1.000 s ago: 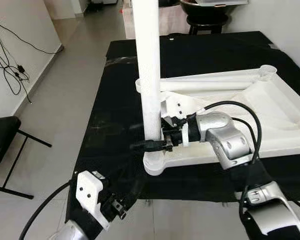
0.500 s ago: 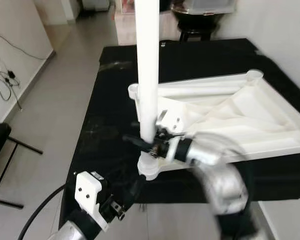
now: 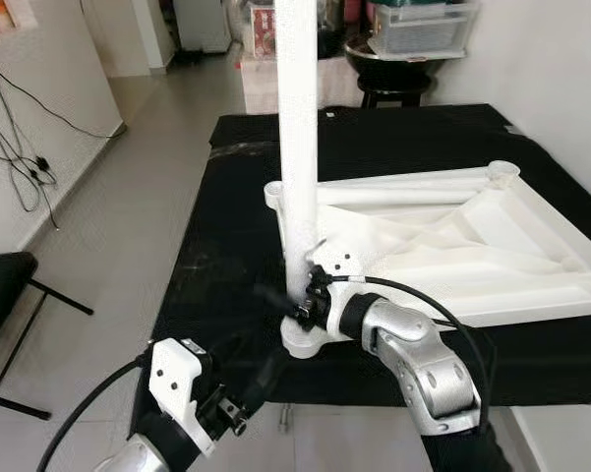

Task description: Building children table

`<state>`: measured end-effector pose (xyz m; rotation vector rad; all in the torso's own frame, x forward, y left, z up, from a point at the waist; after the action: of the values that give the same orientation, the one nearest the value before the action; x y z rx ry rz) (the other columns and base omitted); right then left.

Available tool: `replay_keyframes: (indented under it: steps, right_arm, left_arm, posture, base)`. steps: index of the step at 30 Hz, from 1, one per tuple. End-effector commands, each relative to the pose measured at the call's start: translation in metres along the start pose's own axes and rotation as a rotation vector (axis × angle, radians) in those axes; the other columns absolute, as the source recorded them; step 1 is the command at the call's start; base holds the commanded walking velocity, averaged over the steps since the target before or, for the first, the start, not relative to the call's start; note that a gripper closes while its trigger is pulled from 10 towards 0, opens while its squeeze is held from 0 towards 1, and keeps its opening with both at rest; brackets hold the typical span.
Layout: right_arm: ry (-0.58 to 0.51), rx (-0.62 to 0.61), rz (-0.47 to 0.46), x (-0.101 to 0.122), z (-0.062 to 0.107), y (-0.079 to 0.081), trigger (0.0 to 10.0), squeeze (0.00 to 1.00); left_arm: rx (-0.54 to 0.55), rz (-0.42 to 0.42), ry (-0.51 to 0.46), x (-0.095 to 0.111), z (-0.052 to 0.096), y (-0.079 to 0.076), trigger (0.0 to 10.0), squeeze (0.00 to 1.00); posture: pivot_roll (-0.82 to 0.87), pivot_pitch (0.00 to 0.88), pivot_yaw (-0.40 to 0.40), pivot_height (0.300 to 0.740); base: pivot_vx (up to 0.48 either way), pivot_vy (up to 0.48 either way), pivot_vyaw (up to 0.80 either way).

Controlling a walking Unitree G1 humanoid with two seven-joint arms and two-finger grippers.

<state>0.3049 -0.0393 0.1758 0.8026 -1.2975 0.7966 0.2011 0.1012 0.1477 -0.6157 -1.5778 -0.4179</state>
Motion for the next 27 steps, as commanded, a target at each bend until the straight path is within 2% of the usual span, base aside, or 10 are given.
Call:
replay_keyframes:
  steps: [1,4,5,6,7,8,13,14,18,27]
  right_arm:
    - [-0.014,0.096,0.001,0.005,-0.005,0.011,10.0,1.00]
    - [0.016,0.294,0.099,0.010,0.000,0.011,10.0,1.00]
    - [0.039,0.340,0.132,0.008,0.002,0.009,10.0,0.87]
    - [0.058,0.395,0.150,0.008,0.003,0.009,10.0,0.51]
    - [0.058,0.395,0.150,0.008,0.003,0.009,10.0,0.51]
    - [0.068,0.428,0.160,0.009,0.004,0.008,10.0,0.00]
    - [0.071,0.484,0.177,0.020,0.000,0.000,10.0,0.00]
    - [0.068,0.483,0.185,0.024,-0.002,-0.004,0.0,0.00]
    - [0.067,0.496,0.185,0.029,-0.003,-0.009,0.0,0.00]
    - [0.093,0.607,0.162,0.023,0.011,-0.007,0.0,0.00]
  left_arm:
    - [0.018,-0.004,0.005,-0.002,0.001,0.002,10.0,0.00]
    - [0.021,-0.001,0.000,-0.002,0.001,0.002,10.0,0.00]
    - [0.021,-0.001,-0.001,-0.002,0.000,0.001,10.0,0.00]
    - [0.022,-0.001,-0.002,-0.002,0.000,0.001,10.0,0.00]
    - [0.022,-0.001,-0.002,-0.002,0.000,0.001,10.0,0.00]
    - [0.023,0.000,-0.003,-0.002,0.000,0.001,10.0,0.00]
    - [0.030,0.002,-0.005,-0.002,0.001,-0.001,10.0,0.00]
    - [0.031,0.003,-0.006,-0.002,0.001,-0.001,10.0,0.00]
    - [0.031,0.004,-0.006,-0.001,0.001,-0.002,10.0,0.00]
    - [0.036,0.006,-0.010,0.000,0.002,-0.004,10.0,0.00]
  posture:
    - [0.03,0.112,0.020,0.740]
    - [0.03,0.108,0.008,0.740]
    - [0.04,0.107,0.001,0.740]
    - [0.04,0.107,0.001,0.740]
    - [0.04,0.107,0.001,0.740]
    - [0.04,0.107,-0.002,0.740]
    - [0.05,0.109,-0.006,0.740]
    - [0.06,0.114,-0.012,0.740]
    - [0.06,0.119,-0.018,0.740]
    - [0.06,0.128,-0.017,0.740]
  base:
    - [0.000,0.000,0.00]
    - [0.000,0.000,0.00]
    - [0.000,0.000,0.00]
    - [0.000,0.000,0.00]
    - [0.000,0.000,0.00]
    - [0.000,0.000,0.00]
    - [0.000,0.000,0.00]
    - [0.000,0.000,0.00]
    - [0.000,0.000,0.00]
    - [0.000,0.000,0.00]
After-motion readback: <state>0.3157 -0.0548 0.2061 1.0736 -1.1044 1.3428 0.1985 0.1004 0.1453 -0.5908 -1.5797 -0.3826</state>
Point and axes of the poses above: a point about 5 cm out from each wrist's last joint towards the gripper, its own z axis pointing back from the gripper into the wrist, its own x axis along the axis of the wrist's last joint, y = z × x, the point moved 3 cm from there along -z, pointing out of the wrist towards the gripper, and after that the axes turned 4 degrees about -z, right-handed, at the moved point
